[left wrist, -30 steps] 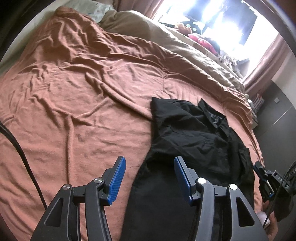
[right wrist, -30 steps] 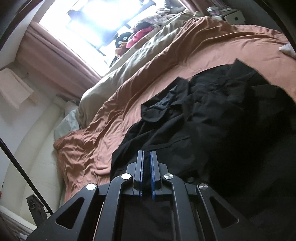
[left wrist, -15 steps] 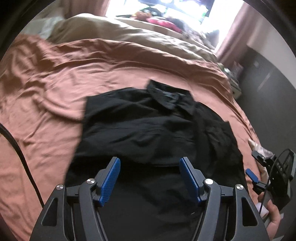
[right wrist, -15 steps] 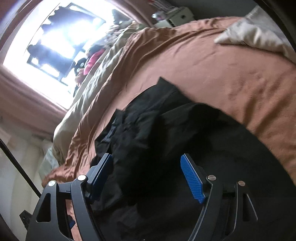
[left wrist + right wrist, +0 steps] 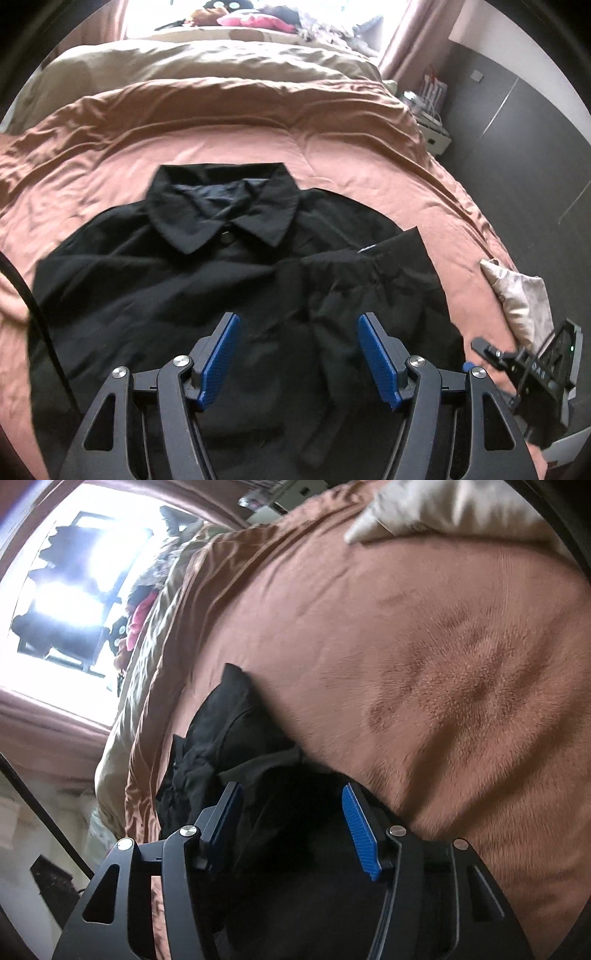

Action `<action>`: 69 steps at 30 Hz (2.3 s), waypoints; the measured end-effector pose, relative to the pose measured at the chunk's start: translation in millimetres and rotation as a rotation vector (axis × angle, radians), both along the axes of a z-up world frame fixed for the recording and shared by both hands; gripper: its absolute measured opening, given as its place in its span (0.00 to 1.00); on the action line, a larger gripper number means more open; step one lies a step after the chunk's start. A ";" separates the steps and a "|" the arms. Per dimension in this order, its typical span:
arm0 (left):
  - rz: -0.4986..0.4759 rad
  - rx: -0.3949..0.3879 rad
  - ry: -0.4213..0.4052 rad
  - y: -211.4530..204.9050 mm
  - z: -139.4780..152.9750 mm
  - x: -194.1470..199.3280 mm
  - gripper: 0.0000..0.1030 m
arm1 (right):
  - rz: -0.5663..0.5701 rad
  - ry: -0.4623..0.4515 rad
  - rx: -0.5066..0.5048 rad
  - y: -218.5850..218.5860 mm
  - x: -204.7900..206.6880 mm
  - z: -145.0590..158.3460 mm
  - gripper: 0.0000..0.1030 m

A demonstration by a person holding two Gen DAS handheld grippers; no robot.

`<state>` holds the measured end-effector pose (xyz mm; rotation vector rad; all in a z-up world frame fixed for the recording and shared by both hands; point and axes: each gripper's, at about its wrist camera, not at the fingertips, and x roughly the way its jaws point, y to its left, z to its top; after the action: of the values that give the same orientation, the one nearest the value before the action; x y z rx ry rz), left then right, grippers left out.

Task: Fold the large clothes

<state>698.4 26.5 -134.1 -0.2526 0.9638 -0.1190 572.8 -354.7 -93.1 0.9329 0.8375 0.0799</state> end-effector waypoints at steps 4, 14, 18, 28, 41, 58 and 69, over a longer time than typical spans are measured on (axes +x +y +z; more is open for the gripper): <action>-0.028 0.014 0.021 -14.3 -14.8 29.9 0.66 | -0.010 0.023 0.045 -0.2 0.0 -5.6 0.49; -0.082 0.005 0.055 -38.6 -39.1 56.6 0.54 | 0.022 0.051 0.108 11.6 -3.1 -6.9 0.49; -0.106 0.029 0.030 -44.2 -34.4 51.6 0.37 | 0.016 0.054 0.124 -0.1 -1.6 -17.7 0.49; -0.101 0.068 -0.035 -30.2 2.3 42.2 0.24 | -0.017 0.059 0.143 -10.3 -2.2 -27.3 0.42; 0.168 0.181 -0.154 87.9 60.4 -22.8 0.17 | -0.022 0.031 0.143 -5.7 3.5 -27.9 0.42; 0.381 0.155 0.039 189.1 6.2 -99.1 0.60 | -0.011 0.020 0.150 -1.5 -1.6 -29.4 0.42; 0.282 0.205 0.207 161.5 -70.5 -55.2 0.60 | -0.007 0.019 0.143 0.5 21.7 -42.9 0.17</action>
<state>643.2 187.9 -204.6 -0.2119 1.1264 0.2681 594.6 -354.2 -136.0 1.0723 0.8547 0.1264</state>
